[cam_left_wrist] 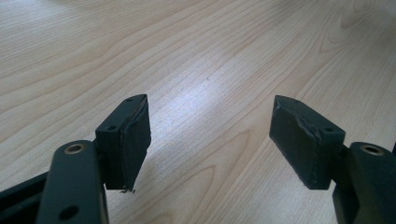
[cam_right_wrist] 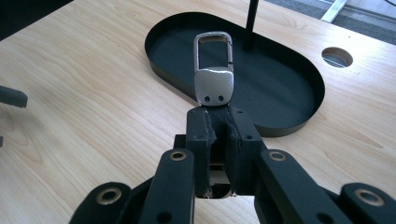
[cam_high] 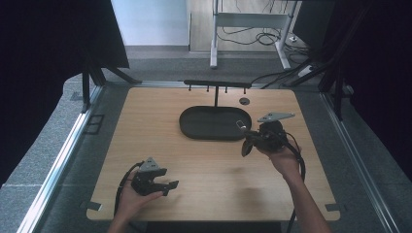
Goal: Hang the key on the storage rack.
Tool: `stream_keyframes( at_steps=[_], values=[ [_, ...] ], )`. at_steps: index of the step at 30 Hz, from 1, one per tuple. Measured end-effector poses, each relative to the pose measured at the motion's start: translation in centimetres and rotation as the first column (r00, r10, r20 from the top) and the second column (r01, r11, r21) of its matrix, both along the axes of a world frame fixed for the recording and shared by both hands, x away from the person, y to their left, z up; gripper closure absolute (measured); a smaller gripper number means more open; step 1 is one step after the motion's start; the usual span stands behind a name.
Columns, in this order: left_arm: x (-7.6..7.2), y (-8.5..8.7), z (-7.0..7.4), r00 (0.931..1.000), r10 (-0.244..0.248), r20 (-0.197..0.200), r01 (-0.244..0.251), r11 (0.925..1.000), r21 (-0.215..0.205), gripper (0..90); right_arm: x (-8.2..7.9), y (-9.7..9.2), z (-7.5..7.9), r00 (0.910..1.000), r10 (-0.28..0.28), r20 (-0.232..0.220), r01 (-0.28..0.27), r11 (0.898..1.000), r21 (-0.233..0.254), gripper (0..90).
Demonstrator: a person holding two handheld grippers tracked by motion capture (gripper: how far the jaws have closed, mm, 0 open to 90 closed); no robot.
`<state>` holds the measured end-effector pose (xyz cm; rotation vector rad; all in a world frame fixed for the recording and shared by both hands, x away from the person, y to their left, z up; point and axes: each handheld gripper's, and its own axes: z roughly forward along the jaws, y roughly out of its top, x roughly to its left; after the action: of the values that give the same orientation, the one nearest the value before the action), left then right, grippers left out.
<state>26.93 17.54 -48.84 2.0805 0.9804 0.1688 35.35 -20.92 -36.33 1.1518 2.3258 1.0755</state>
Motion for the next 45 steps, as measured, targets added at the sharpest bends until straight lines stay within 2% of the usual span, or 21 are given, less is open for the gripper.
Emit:
stream_keyframes(
  at_steps=[15,29,45],
  values=[
    [0.0,0.0,0.0,1.0000,-0.001,0.001,0.001,1.0000,0.002,29.9,1.2,-0.3,0.9,0.9994,-0.031,0.017,0.031,0.999,0.016,80.9],
    [0.0,-0.2,0.0,1.0000,-0.003,-0.002,0.003,1.0000,0.005,29.9,2.7,-0.5,1.2,0.9981,-0.060,0.010,0.060,0.998,0.004,80.8],
    [0.0,-0.2,0.0,1.0000,-0.008,-0.005,0.008,1.0000,0.001,29.9,4.9,-0.6,1.3,0.9960,-0.090,-0.001,0.090,0.996,0.023,80.8]
  ],
)
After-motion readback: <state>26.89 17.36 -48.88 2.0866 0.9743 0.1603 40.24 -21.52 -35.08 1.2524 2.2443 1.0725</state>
